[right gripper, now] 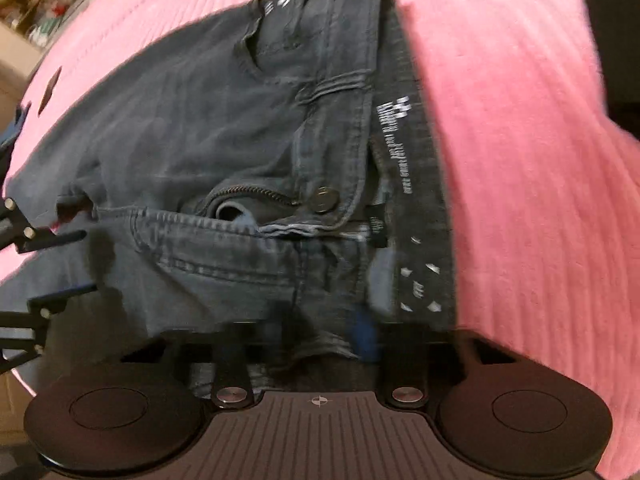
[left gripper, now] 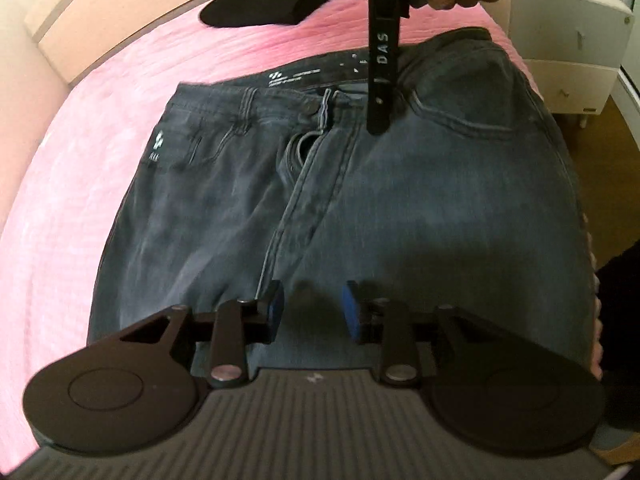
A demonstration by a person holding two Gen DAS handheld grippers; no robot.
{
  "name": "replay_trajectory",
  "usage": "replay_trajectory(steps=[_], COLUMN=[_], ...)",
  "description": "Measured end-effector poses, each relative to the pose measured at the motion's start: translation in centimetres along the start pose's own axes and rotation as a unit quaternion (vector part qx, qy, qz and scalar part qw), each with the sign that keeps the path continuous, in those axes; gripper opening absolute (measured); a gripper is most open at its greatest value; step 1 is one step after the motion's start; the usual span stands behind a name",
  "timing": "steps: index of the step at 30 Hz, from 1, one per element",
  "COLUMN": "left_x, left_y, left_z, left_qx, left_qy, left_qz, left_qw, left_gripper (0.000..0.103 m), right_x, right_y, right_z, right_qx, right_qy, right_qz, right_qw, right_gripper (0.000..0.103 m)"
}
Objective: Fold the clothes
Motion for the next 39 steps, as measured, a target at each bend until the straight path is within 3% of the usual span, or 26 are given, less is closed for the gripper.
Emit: replay_trajectory(steps=[6,9,12,14,16,18,27,28,29,30,32,36,37,38,39], left_x=[-1.3,-1.9,-2.5,-2.7,-2.7,-2.4,-2.0,-2.0,-2.0,-2.0,-1.9,-1.9,-1.9,-2.0,-2.0], left_y=[0.3,-0.1,-0.4,-0.2,0.0,0.2,1.3,1.4,1.4,1.5,1.7,3.0,3.4,3.8,4.2], left_z=[1.2,1.4,1.0,0.5,0.3,0.4,-1.5,-1.7,-1.8,-1.8,-1.8,-1.9,-2.1,-2.3,-2.5], left_qx=[-0.004,-0.01,-0.023,-0.028,-0.029,-0.024,-0.016,-0.016,-0.018,-0.02,-0.022,-0.009,-0.005,0.0,0.004], left_qy=[0.01,0.019,0.025,0.024,0.016,0.012,-0.002,-0.002,-0.003,-0.004,-0.005,-0.009,-0.01,-0.011,-0.012], left_qz=[0.023,0.036,0.05,0.054,0.053,0.049,0.043,0.042,0.042,0.042,0.043,0.041,0.041,0.041,0.041], left_qw=[0.9997,0.9991,0.9982,0.9979,0.998,0.9984,0.9989,0.999,0.9989,0.9989,0.9988,0.9991,0.9991,0.9991,0.9991], left_gripper=[0.028,0.028,0.028,0.028,0.028,0.028,0.029,0.029,0.029,0.03,0.03,0.031,0.032,0.032,0.033], right_x=[-3.3,-5.2,-4.0,-2.1,-1.0,-0.3,-0.7,-0.5,-0.2,0.0,0.3,-0.1,0.1,0.4,1.0], right_y=[-1.9,-1.3,0.7,1.3,1.5,1.9,4.0,4.2,4.3,4.4,4.6,5.4,5.5,5.6,5.7], right_z=[7.8,8.8,5.1,2.0,1.1,0.8,-3.3,-3.4,-3.2,-3.1,-2.2,2.1,1.9,1.4,0.3], right_qx=[0.111,0.15,0.116,0.066,0.059,0.064,0.073,0.073,0.071,0.07,0.071,0.108,0.109,0.107,0.097], right_qy=[0.015,0.007,-0.012,-0.029,-0.022,-0.011,0.044,0.048,0.05,0.053,0.056,0.05,0.037,0.018,0.01], right_qz=[0.057,0.1,0.072,0.035,0.02,0.019,0.083,0.077,0.065,0.052,0.039,0.072,0.08,0.091,0.091], right_qw=[0.992,0.984,0.991,0.997,0.998,0.998,0.993,0.993,0.994,0.995,0.995,0.99,0.99,0.99,0.991], right_gripper=[0.016,0.016,0.016,0.018,0.048,0.058,0.059,0.058,0.05,0.023,0.015,0.014,0.013,0.002,0.003])
Point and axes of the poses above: each gripper's, at about its wrist camera, not at the fingertips, and z roughly against the way its jaws point, x to its right, y to its top, the point moved 4 cm from there along -z, roughly the way its jaws point, and after that the axes turned 6 degrees about -y, right-handed, at the moved point
